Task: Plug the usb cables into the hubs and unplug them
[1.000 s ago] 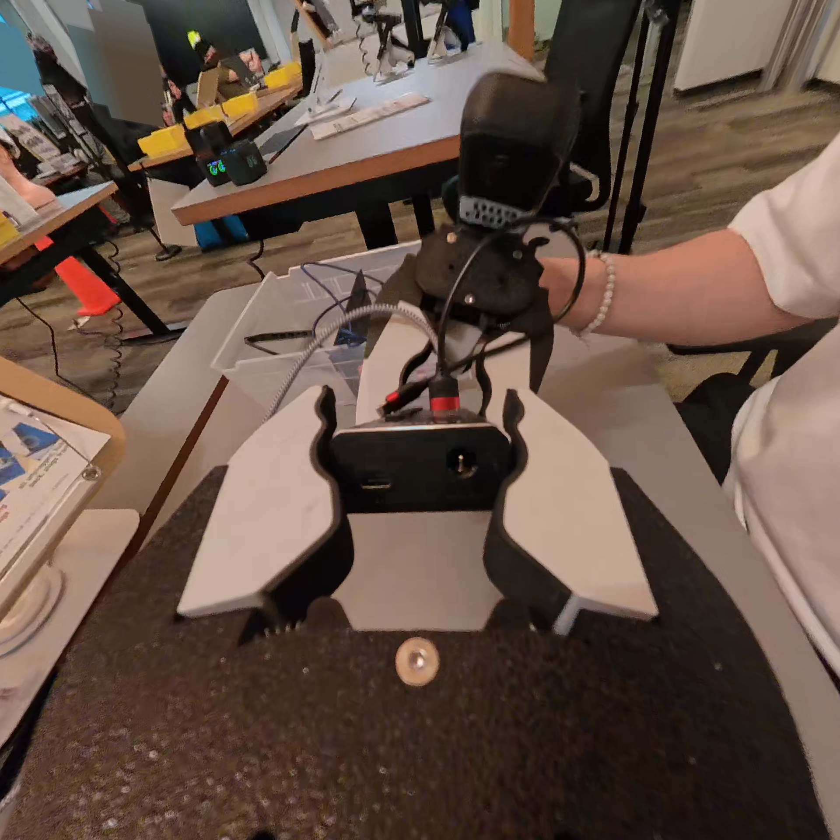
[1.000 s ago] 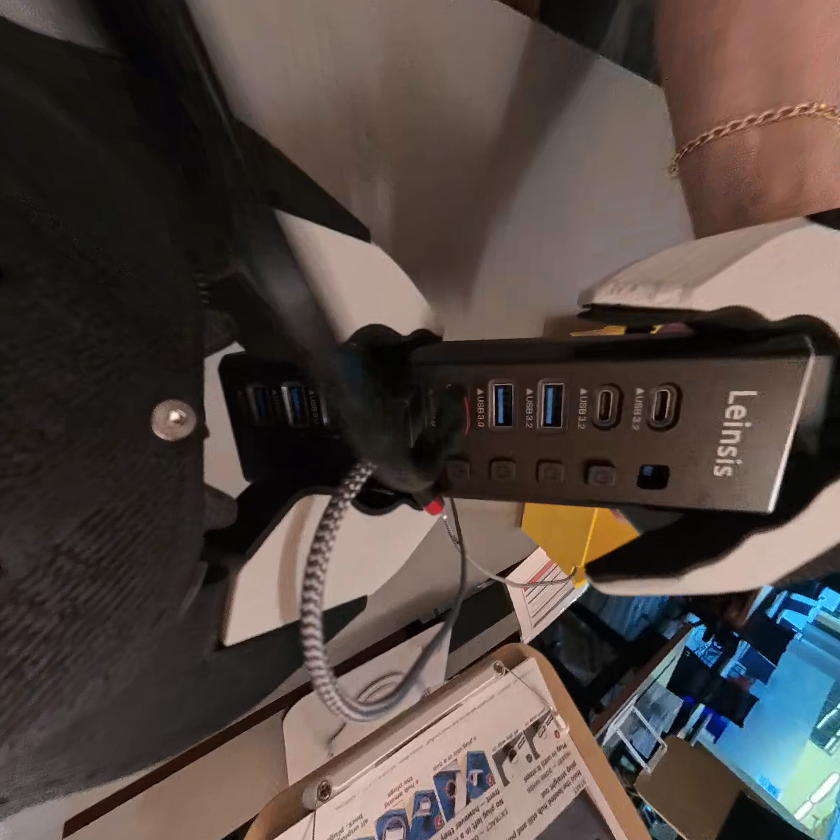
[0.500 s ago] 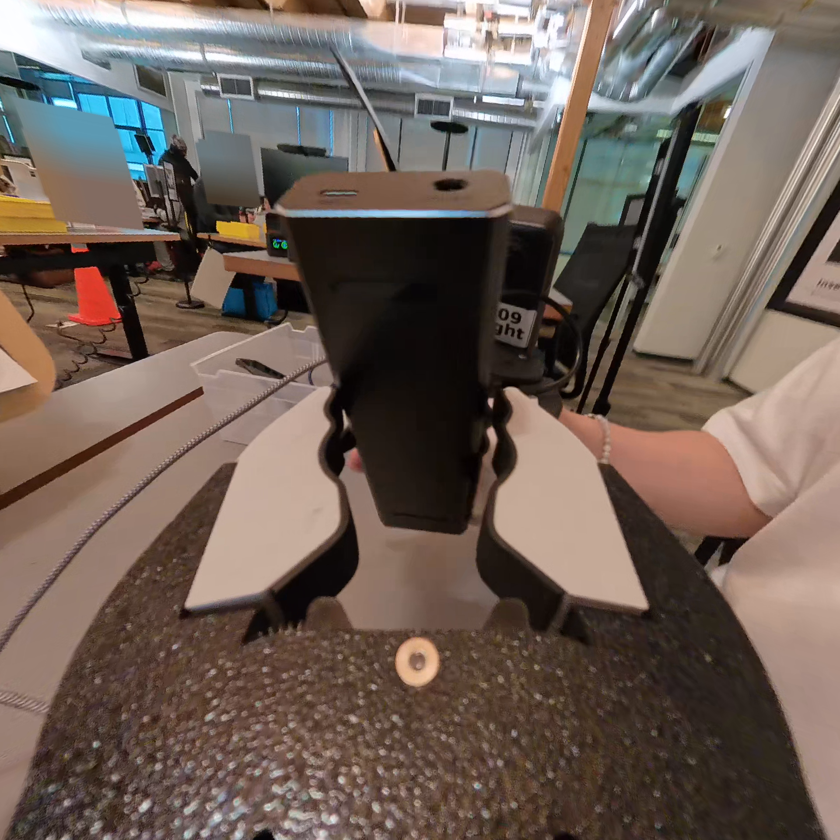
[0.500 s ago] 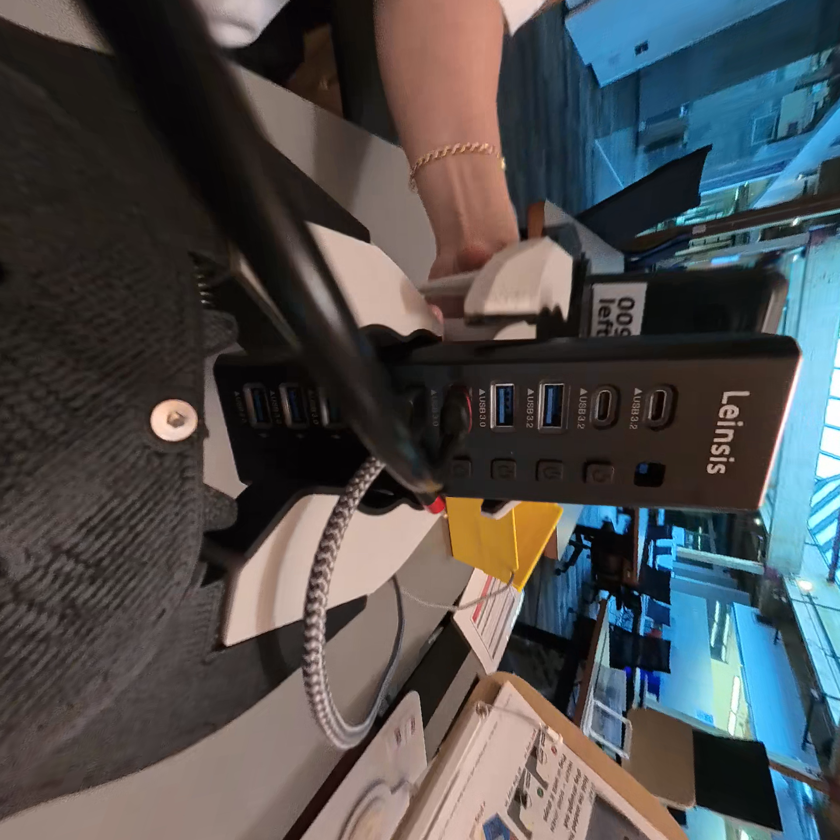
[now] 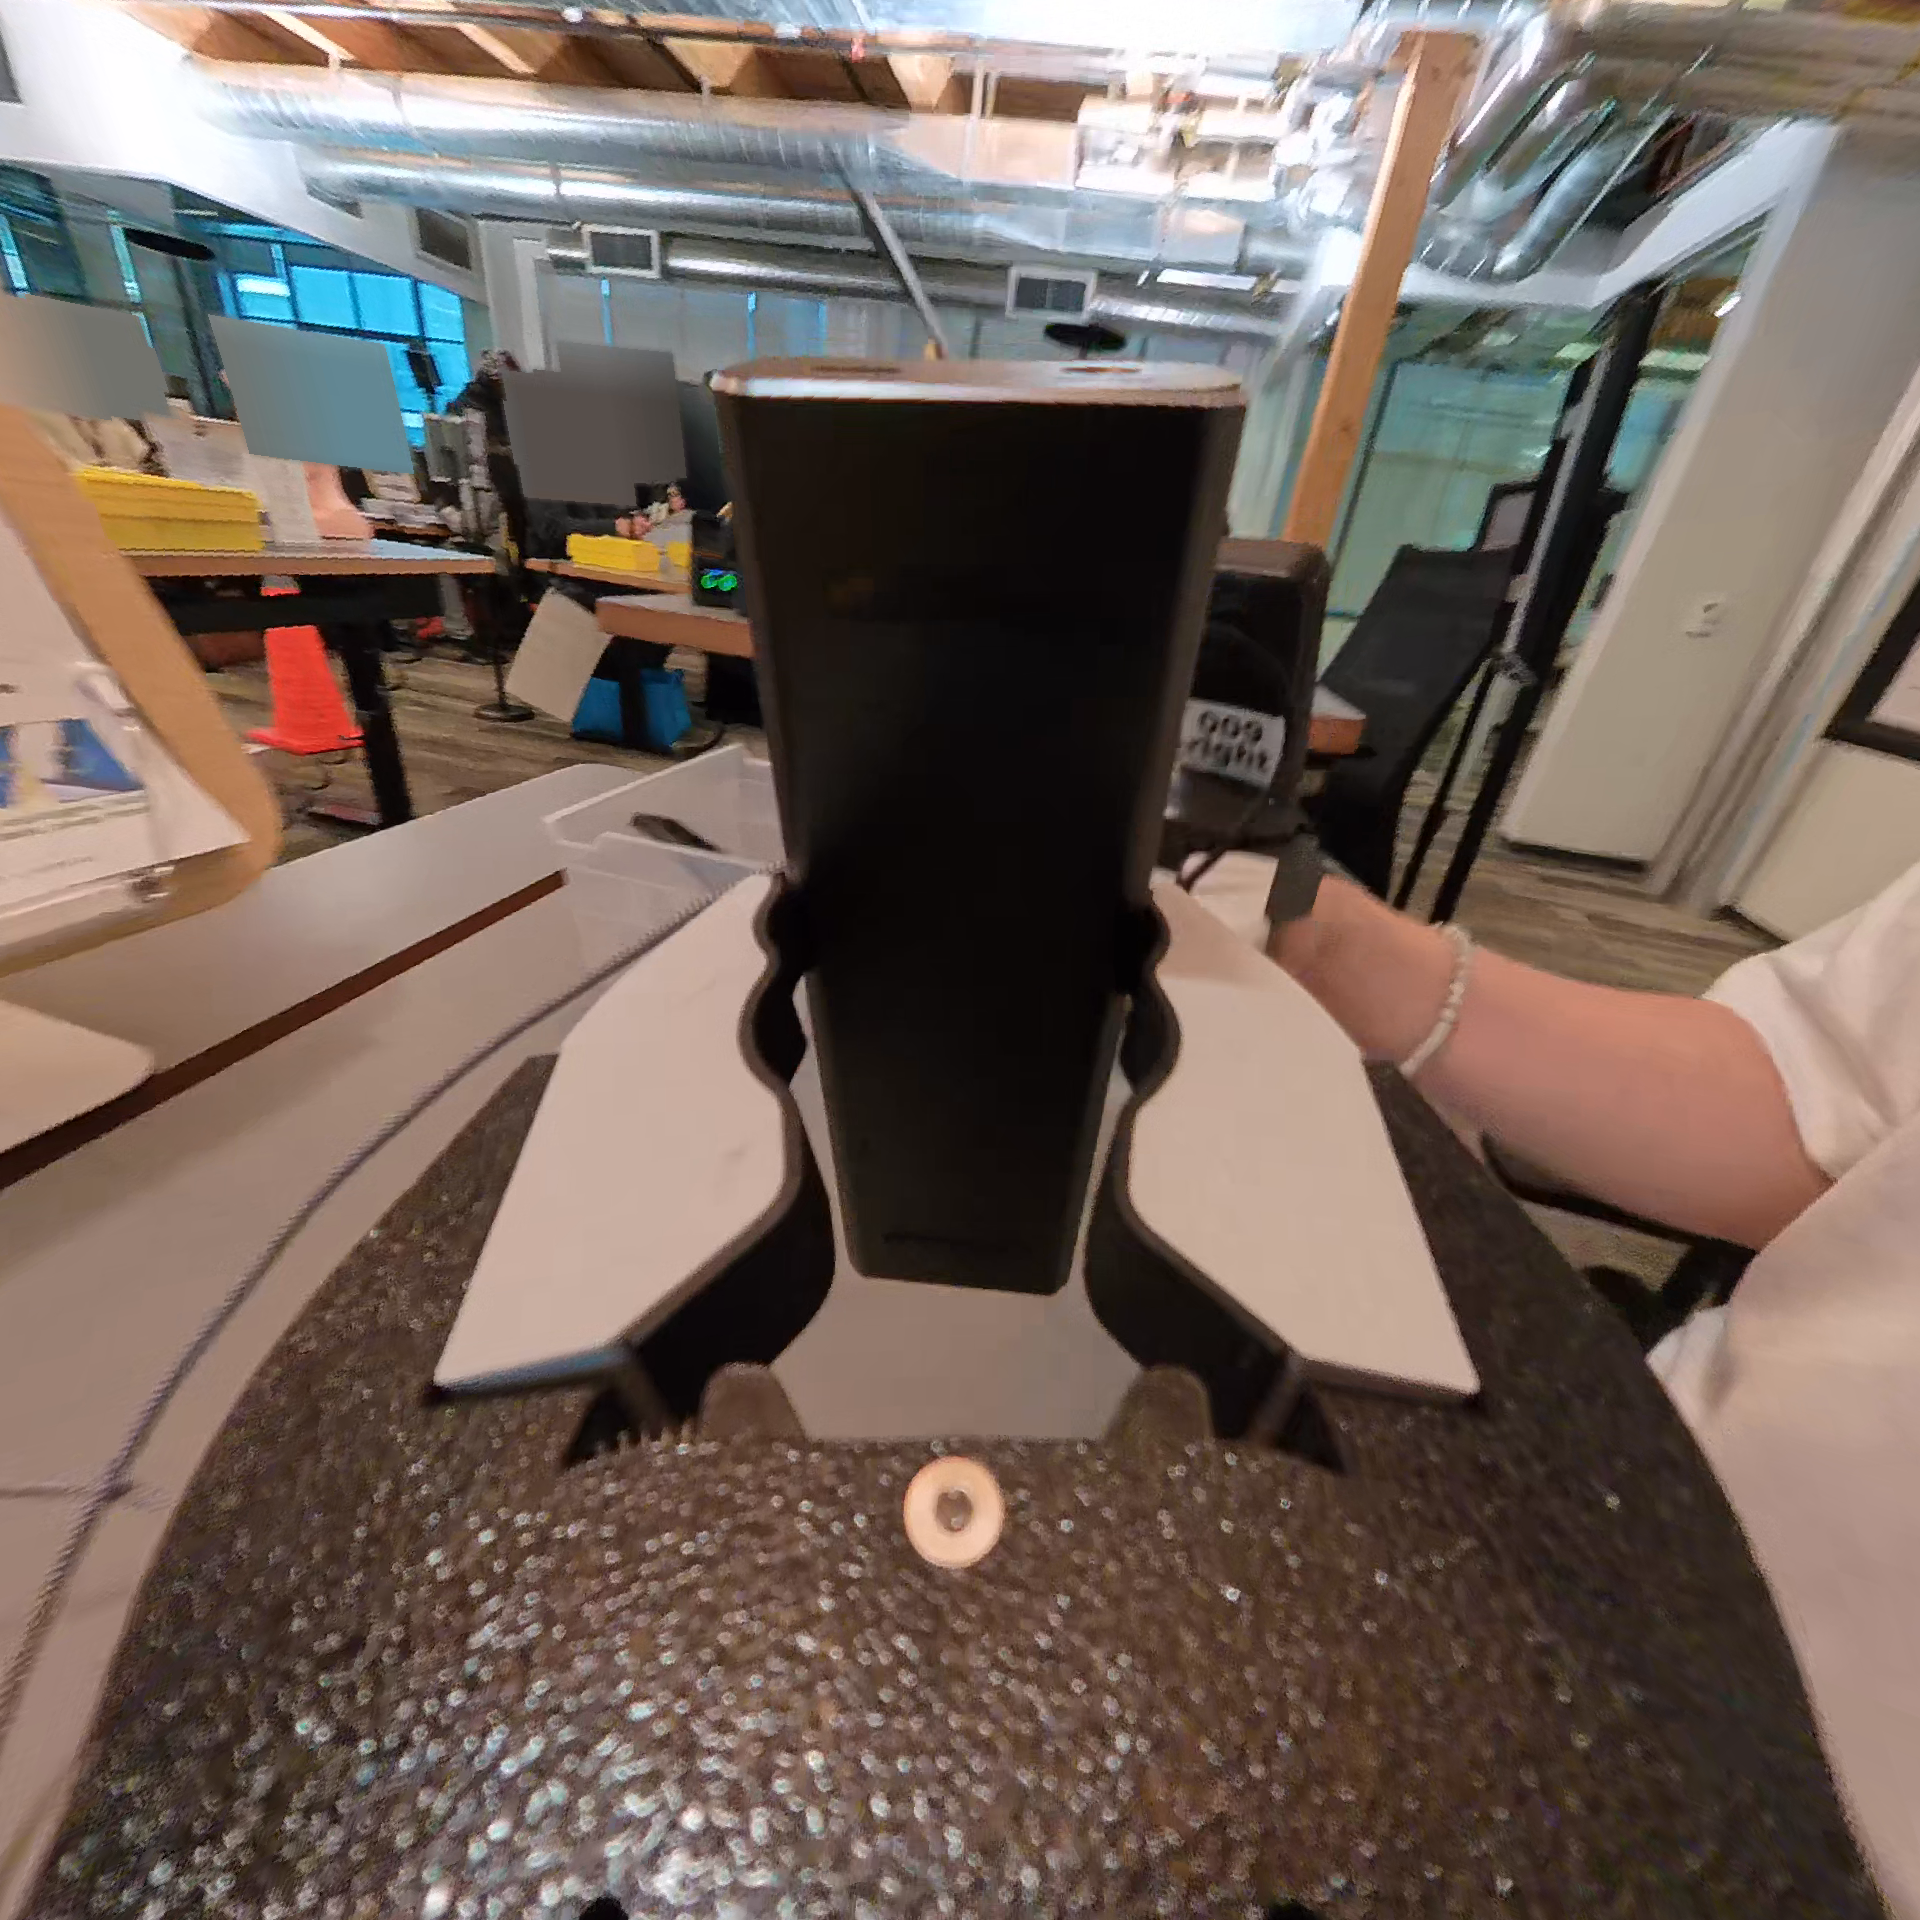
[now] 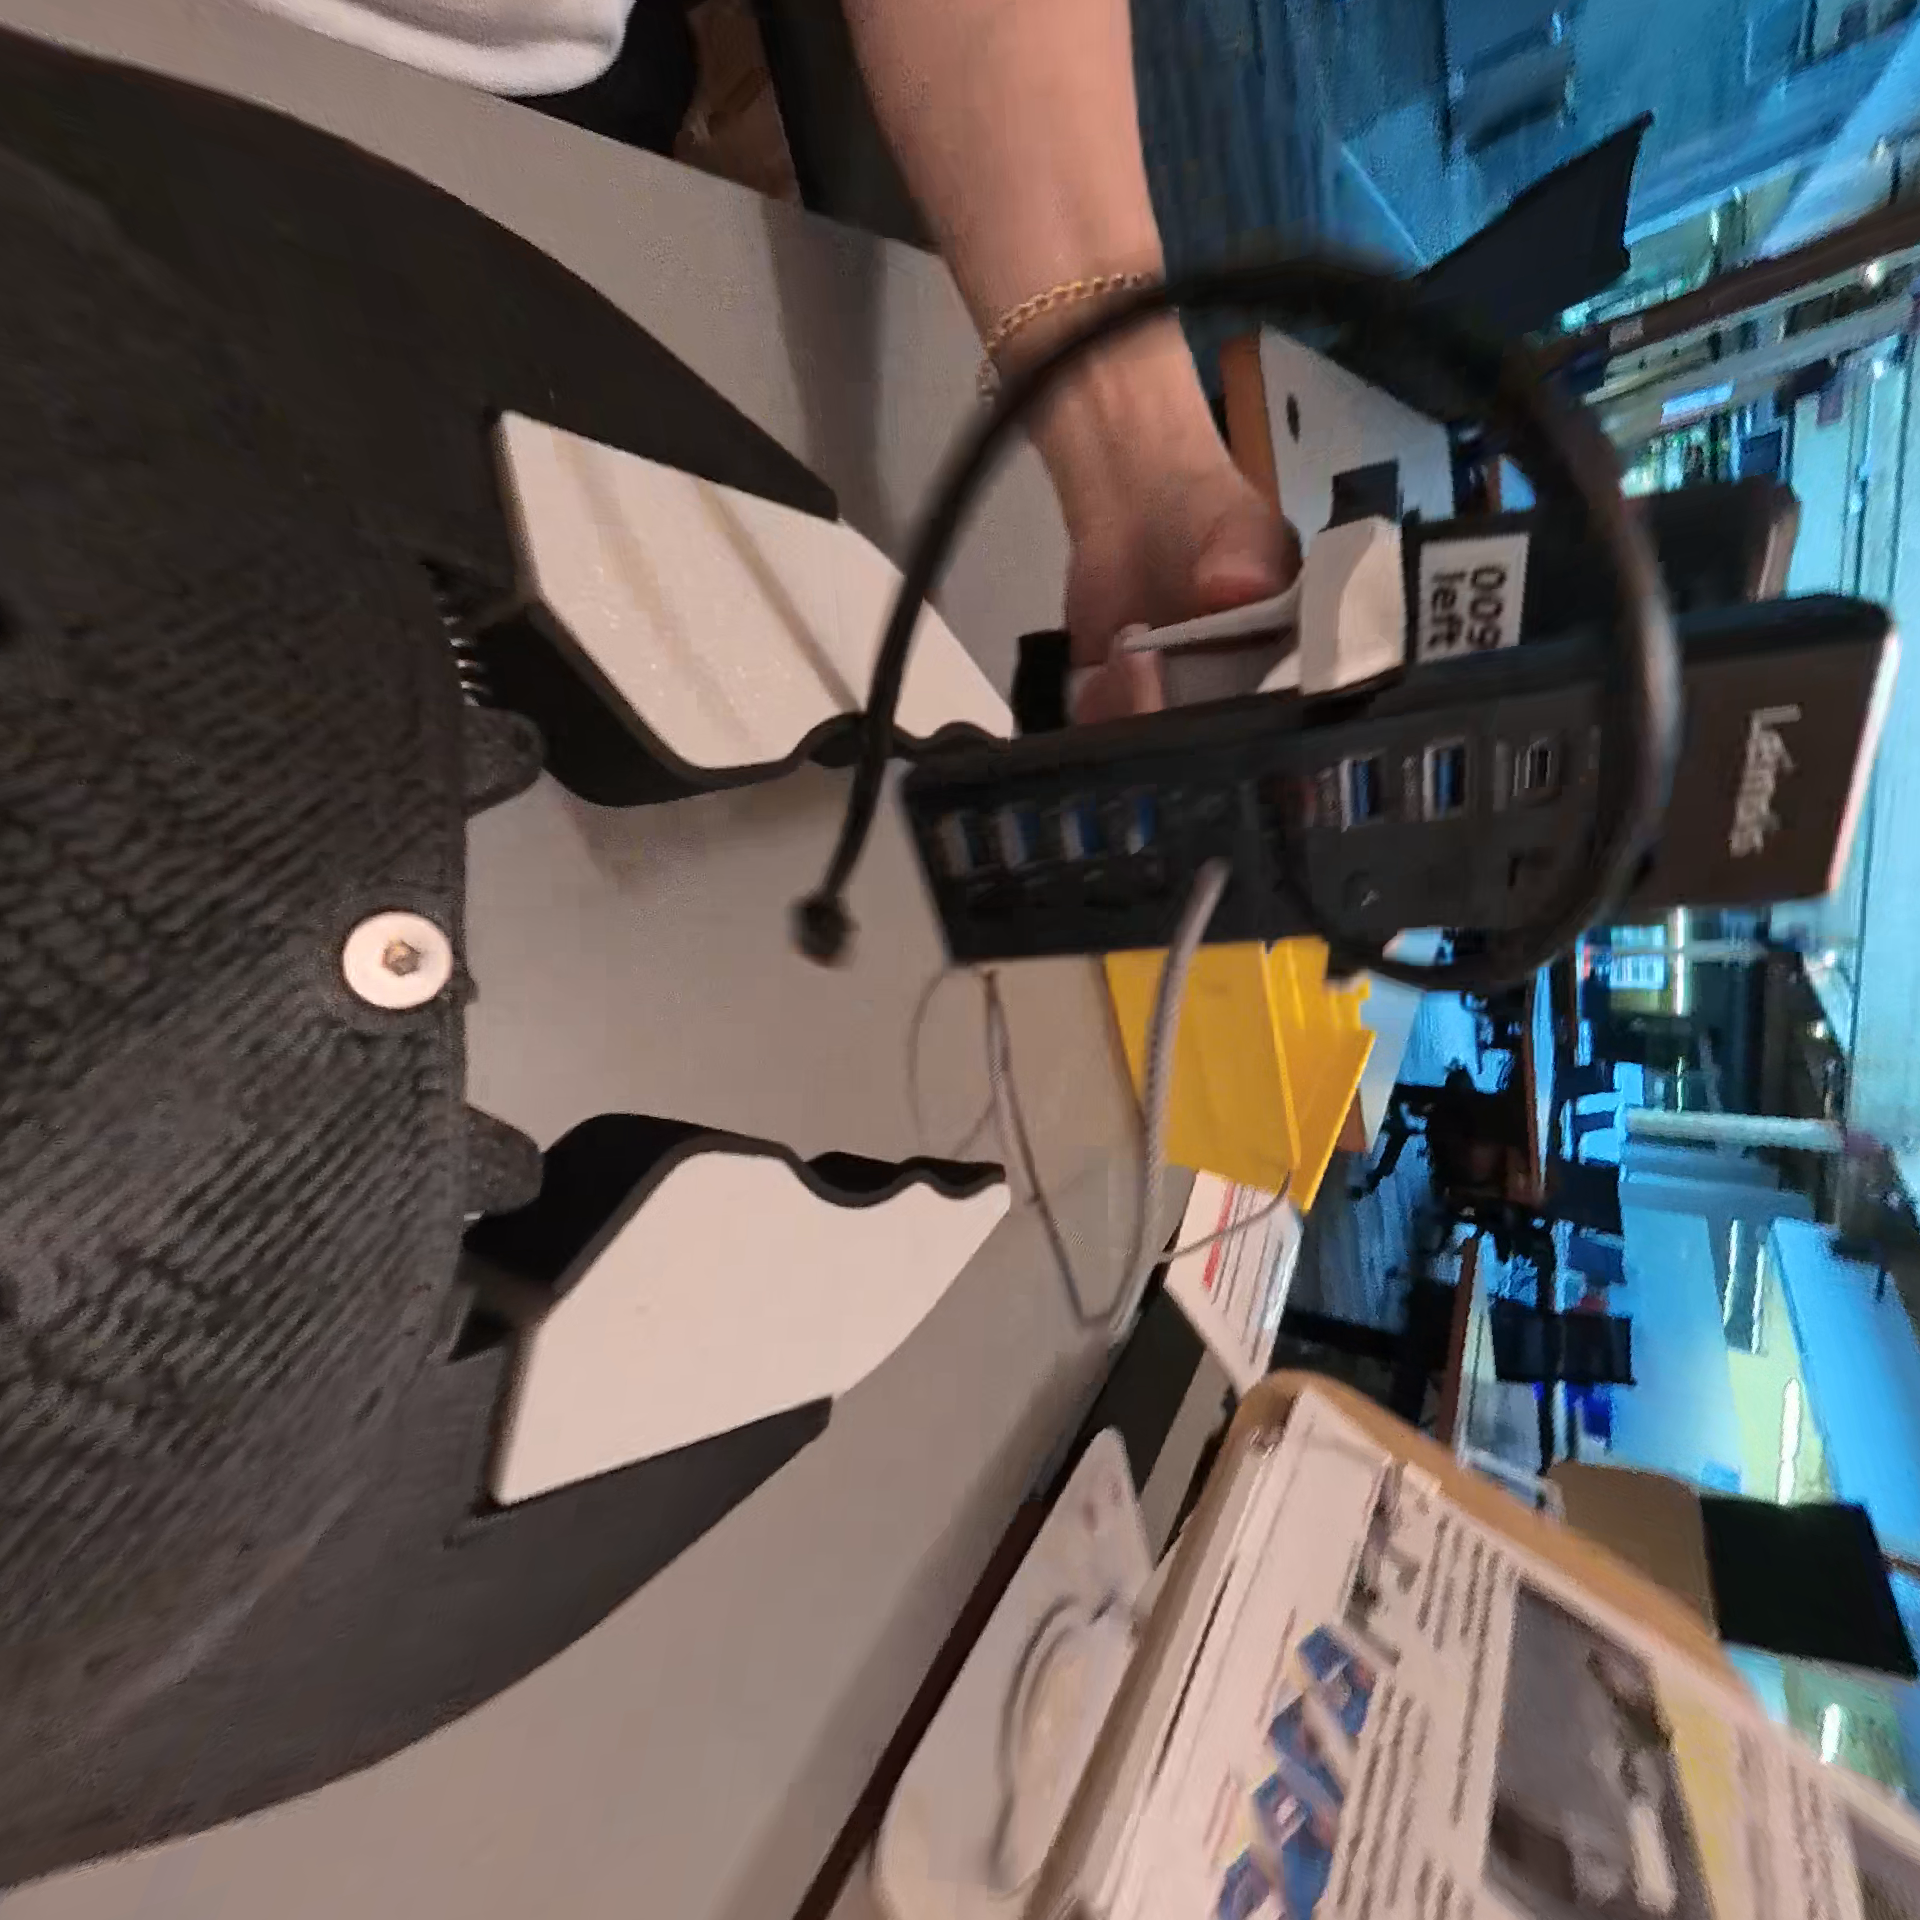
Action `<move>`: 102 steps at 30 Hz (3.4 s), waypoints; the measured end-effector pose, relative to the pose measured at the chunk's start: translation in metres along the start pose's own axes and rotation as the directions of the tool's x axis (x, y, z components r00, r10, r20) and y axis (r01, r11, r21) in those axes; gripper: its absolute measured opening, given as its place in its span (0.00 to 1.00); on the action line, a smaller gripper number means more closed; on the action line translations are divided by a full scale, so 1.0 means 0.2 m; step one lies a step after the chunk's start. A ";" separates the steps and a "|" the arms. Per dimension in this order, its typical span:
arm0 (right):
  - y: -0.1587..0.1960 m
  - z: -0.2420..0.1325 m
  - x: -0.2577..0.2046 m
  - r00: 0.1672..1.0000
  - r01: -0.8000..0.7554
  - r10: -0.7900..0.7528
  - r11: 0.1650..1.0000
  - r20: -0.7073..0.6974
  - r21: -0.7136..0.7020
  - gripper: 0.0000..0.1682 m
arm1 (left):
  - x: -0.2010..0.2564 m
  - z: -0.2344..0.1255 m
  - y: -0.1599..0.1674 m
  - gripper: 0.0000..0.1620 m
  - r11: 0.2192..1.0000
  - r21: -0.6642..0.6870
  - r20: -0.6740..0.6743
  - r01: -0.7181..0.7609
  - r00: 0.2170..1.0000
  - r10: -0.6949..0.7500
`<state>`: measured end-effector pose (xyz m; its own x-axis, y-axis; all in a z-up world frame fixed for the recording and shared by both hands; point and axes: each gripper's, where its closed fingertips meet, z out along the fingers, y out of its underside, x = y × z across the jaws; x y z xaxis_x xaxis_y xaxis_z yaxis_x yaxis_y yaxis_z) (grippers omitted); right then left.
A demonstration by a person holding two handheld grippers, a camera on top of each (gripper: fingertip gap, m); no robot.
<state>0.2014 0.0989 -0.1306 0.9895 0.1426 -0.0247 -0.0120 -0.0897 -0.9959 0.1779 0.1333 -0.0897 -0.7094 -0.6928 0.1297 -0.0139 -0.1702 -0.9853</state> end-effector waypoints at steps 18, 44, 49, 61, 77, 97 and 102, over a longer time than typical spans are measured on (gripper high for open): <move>-0.14 0.03 -0.11 0.959 0.284 -0.284 0.955 0.016 -0.086 0.21 | 0.01 0.01 0.17 0.36 0.976 -0.173 -0.029 -0.133 0.991 0.129; -0.05 0.16 -0.29 0.974 0.082 -0.087 0.996 0.211 0.030 0.10 | 0.14 -0.02 0.10 0.37 0.997 0.029 -0.196 -0.074 0.977 0.078; -0.07 0.15 -0.27 0.970 0.183 -0.177 0.983 0.167 -0.021 0.09 | 0.12 -0.03 0.12 0.36 0.997 -0.054 -0.179 -0.055 0.983 0.044; -0.15 0.14 -0.22 0.972 0.174 -0.173 0.985 0.158 0.007 0.00 | 0.18 0.06 0.40 0.39 0.937 -0.334 -0.207 -0.102 0.978 0.033; 0.02 0.10 -0.23 0.951 0.308 -0.305 0.932 0.046 -0.190 0.15 | 0.11 0.05 0.00 0.39 0.996 -0.025 -0.096 -0.088 0.992 0.086; -0.16 0.20 -0.31 0.985 0.172 -0.173 0.982 0.000 0.082 0.03 | 0.15 -0.03 -0.19 0.38 0.983 0.144 -0.099 -0.113 0.987 0.128; -0.21 0.16 -0.34 0.984 0.143 -0.157 0.977 0.080 0.155 0.03 | 0.23 -0.06 -0.21 0.42 0.974 0.189 -0.181 -0.127 0.970 0.162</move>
<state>0.1294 0.1239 -0.0908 0.9644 0.2330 0.1248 0.1075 0.0856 -0.9905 0.1380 0.1175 -0.0433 -0.8181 -0.5725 -0.0542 0.2102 -0.2100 -0.9548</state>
